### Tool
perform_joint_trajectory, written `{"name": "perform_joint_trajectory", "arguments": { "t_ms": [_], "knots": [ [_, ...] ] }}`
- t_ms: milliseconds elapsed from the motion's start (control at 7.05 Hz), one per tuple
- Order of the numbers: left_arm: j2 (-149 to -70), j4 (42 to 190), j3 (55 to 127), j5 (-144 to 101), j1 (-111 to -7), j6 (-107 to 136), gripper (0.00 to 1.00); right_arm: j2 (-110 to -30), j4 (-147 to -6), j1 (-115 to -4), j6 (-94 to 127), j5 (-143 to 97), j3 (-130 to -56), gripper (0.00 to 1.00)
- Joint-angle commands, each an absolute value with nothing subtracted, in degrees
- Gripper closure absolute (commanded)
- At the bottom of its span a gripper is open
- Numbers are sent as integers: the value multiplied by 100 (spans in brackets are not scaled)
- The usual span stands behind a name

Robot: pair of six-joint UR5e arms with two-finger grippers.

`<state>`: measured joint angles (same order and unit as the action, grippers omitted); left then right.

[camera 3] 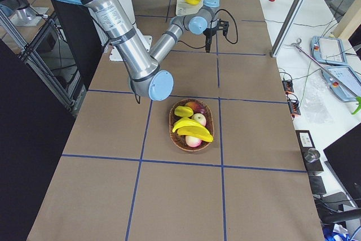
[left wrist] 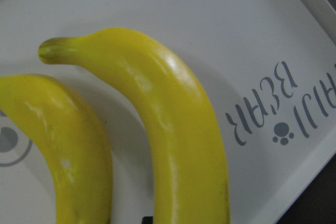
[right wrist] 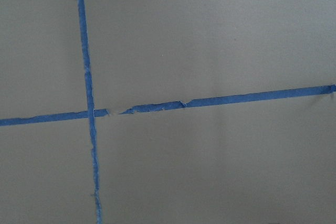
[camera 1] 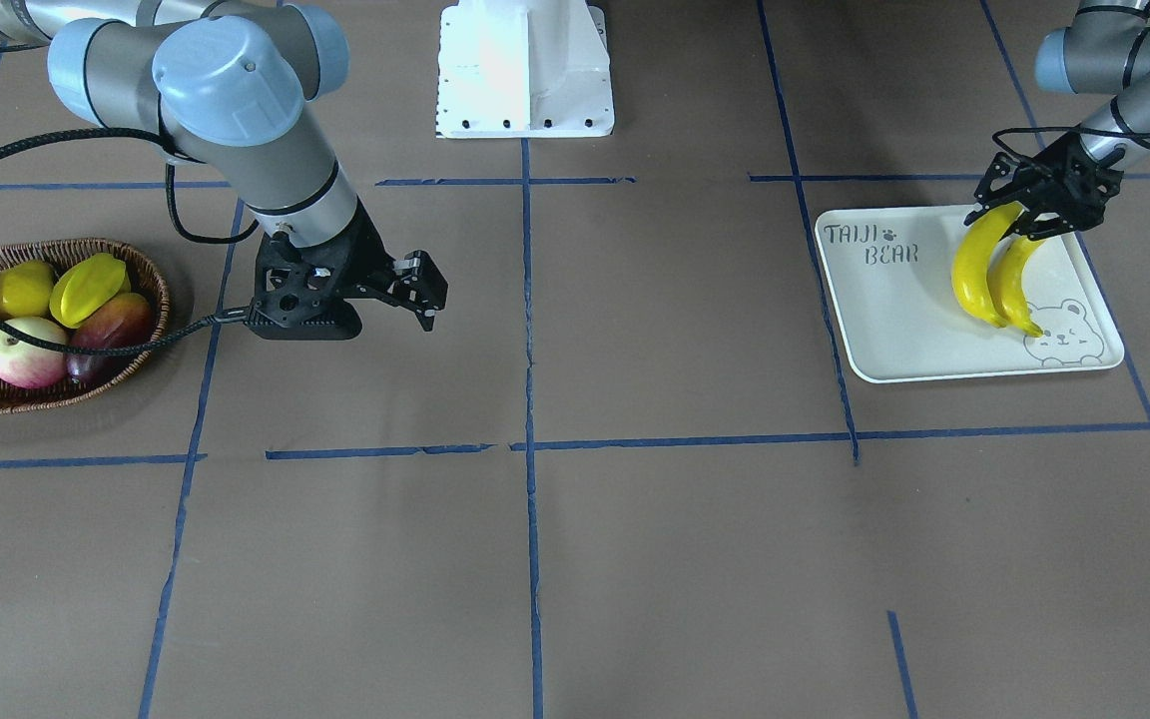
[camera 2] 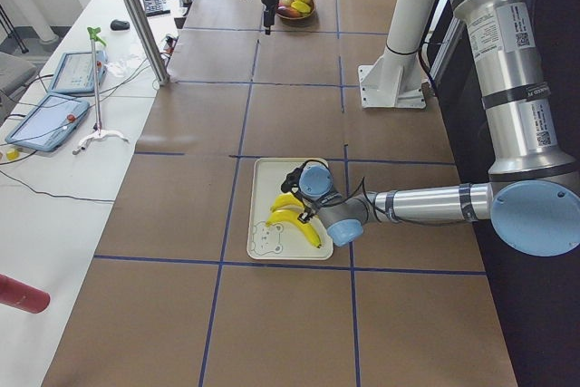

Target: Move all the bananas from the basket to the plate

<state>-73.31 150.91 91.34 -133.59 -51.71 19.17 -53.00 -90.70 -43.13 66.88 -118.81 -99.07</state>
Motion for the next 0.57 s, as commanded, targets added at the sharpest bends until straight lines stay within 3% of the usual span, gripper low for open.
{"name": "perform_joint_trajectory", "arguments": {
  "t_ms": [0, 425],
  "knots": [
    [-7348, 15091, 9027, -13359, -5168, 1916, 68, -5300, -9070, -4307, 6688, -11874, -9905, 0],
    [-7356, 15091, 8965, -13359, -5177, 1916, 52, -5300, -9062, -4298, 6688, -11865, -9905, 0]
  ]
}}
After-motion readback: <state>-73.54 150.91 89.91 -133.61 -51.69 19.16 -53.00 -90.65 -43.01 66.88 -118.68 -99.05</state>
